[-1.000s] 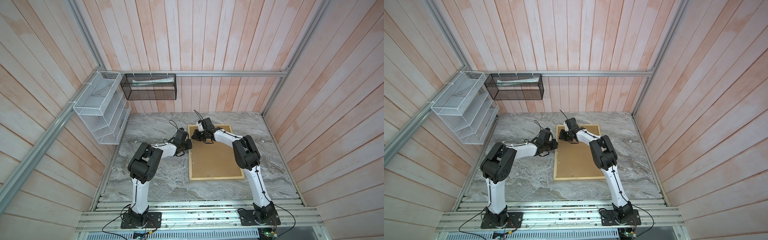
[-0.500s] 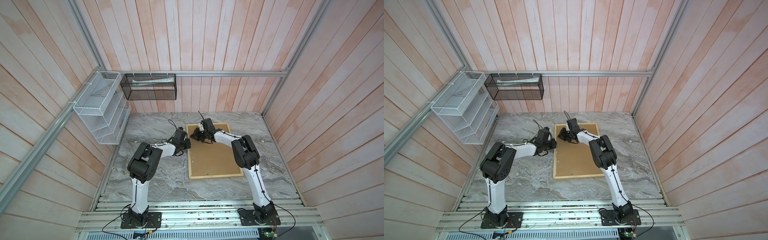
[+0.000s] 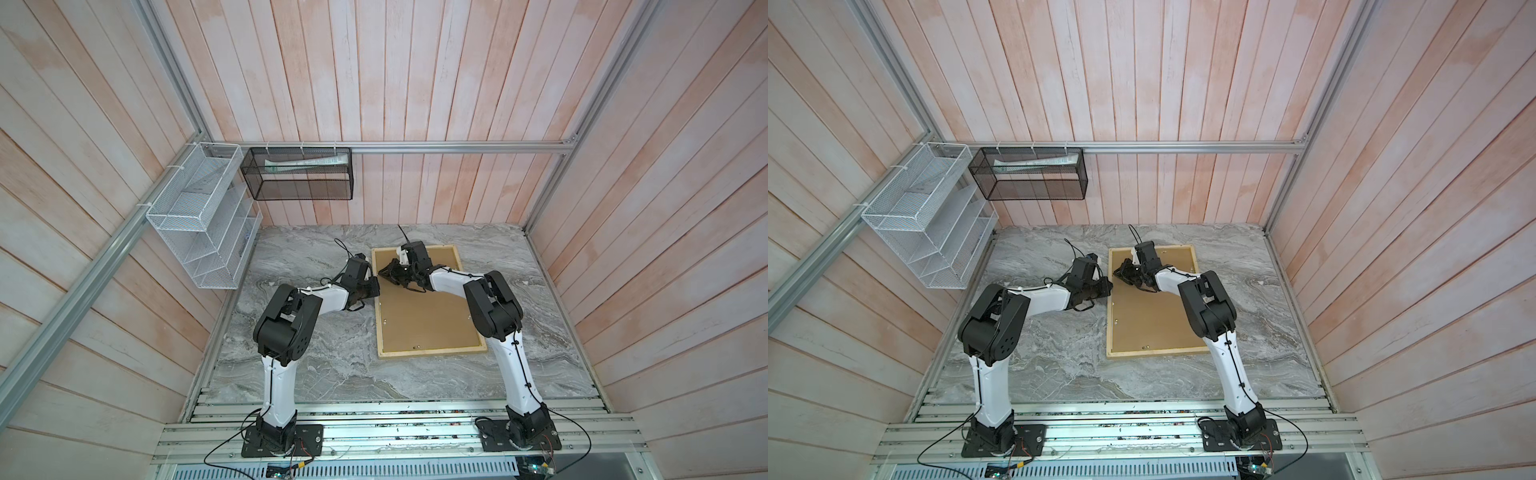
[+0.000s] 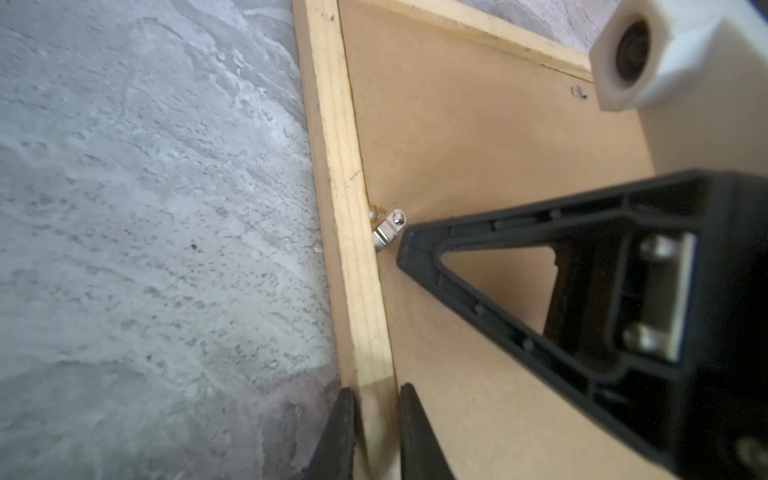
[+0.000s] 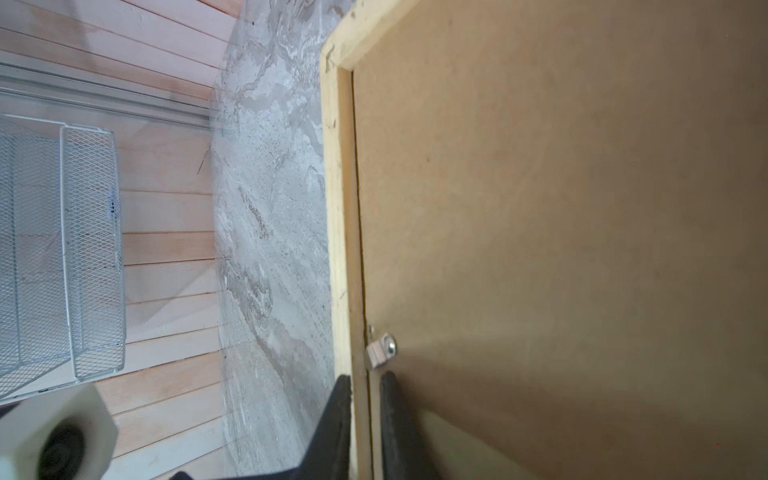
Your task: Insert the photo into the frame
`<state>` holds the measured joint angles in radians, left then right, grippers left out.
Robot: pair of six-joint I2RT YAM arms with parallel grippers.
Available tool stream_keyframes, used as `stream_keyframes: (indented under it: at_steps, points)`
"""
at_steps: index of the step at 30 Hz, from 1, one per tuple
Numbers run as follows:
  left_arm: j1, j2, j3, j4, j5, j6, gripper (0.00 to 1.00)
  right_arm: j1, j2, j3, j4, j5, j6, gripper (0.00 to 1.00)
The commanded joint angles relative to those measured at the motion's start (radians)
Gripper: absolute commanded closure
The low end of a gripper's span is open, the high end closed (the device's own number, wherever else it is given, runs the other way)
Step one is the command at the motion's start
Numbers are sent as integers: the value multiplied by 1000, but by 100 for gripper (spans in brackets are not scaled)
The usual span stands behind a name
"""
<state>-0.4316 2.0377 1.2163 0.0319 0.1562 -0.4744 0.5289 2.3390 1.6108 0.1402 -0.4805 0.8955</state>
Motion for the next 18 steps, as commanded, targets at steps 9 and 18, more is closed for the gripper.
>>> stream_keyframes:
  at_steps: [9,18]
  points:
    - [11,36,152,-425,-40,158,82,-60,-92,-2,-230,13,-317,70]
    - [-20,8,155,-425,-22,88,63,-122,57,204,-408,-78,-469,82]
